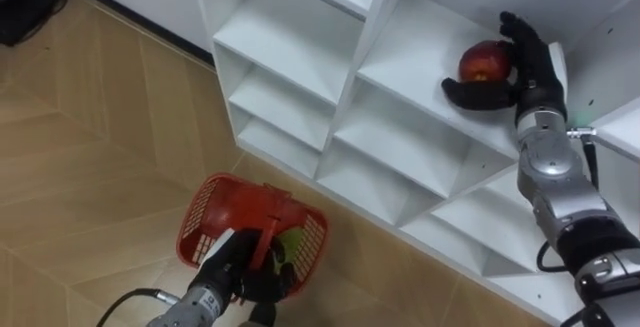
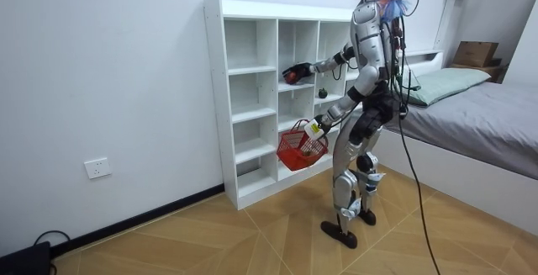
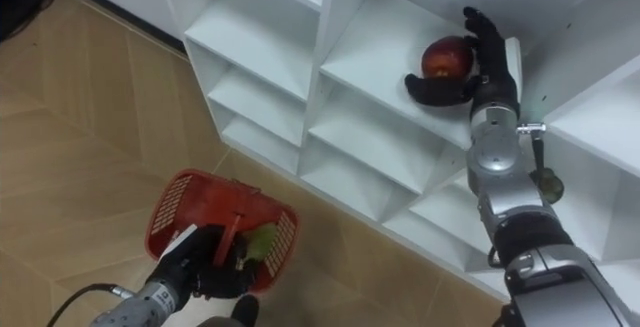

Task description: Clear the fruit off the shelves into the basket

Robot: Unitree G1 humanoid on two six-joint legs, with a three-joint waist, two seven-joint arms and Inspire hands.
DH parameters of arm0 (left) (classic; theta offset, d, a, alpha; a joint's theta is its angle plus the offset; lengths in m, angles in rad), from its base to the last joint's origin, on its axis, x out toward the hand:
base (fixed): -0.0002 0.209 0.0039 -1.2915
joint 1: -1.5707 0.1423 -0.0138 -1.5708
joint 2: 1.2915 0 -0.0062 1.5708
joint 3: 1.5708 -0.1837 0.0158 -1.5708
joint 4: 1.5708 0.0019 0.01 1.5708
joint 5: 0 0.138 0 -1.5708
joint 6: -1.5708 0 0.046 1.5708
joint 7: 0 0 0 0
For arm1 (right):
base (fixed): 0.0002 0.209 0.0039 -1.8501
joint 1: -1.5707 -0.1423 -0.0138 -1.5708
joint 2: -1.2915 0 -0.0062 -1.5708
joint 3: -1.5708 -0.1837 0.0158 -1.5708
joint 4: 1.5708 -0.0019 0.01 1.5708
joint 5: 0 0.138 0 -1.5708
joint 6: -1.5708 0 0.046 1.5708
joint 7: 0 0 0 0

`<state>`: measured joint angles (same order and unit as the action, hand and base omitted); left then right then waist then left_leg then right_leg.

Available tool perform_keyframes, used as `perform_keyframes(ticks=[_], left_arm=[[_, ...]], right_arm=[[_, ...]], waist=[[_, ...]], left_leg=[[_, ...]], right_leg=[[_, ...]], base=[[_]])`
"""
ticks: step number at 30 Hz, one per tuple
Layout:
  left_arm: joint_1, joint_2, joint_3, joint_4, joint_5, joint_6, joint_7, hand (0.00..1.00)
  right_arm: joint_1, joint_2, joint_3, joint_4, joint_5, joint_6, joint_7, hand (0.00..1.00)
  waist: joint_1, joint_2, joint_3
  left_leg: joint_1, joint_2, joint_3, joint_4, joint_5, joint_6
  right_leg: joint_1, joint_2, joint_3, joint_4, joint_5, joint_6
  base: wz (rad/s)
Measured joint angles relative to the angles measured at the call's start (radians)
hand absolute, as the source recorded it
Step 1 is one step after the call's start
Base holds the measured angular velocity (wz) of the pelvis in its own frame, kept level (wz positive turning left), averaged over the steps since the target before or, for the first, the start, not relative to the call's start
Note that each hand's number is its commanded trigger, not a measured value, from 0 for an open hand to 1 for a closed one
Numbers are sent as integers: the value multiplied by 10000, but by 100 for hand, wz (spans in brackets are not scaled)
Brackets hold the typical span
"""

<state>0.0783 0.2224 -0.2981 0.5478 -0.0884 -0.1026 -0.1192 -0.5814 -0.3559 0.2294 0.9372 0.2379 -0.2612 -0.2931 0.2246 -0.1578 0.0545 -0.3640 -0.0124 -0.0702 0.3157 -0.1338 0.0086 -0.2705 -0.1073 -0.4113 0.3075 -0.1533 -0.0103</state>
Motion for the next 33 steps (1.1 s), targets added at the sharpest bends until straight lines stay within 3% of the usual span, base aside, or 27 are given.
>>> perform_keyframes(ticks=[15, 33], left_arm=[[-25, 24, -20, 5, 15, 109, -90, 100], [-314, -169, -2, 36, 25, 109, 34, 100]], right_arm=[[-103, -3, 38, 344, 320, 45, -109, 100], [53, 88, -109, -30, 319, 102, -175, 100]], waist=[[22, -24, -10], [2, -21, -9]], left_leg=[[114, -22, -31, -88, 59, 50], [126, -6, 41, -82, 62, 54]], right_leg=[[108, -102, -56, 0, -5, 9], [81, -96, 9, -1, -12, 21]], base=[[0], [0]])
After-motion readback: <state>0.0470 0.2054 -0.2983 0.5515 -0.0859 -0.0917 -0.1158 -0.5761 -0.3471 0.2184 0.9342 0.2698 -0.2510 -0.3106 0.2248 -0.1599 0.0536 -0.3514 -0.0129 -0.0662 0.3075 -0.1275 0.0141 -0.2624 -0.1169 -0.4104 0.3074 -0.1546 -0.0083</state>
